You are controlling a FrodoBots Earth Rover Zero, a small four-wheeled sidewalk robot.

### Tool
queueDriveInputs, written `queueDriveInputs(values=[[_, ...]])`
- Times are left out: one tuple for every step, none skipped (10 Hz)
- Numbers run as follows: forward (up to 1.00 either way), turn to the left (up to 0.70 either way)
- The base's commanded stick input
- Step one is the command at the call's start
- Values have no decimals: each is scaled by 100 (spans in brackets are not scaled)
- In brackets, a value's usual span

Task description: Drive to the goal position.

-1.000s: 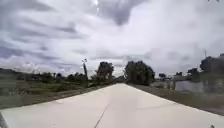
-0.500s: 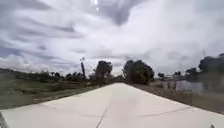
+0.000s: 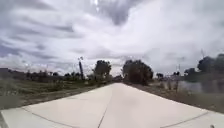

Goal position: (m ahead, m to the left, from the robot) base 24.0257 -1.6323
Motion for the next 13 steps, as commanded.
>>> queueDriveInputs(values=[[85, 0], [85, 0], [85, 0], [85, 0], [85, 0], [85, 0], [85, 0], [85, 0], [85, 0], [85, 0], [85, 0], [85, 0], [85, 0]])
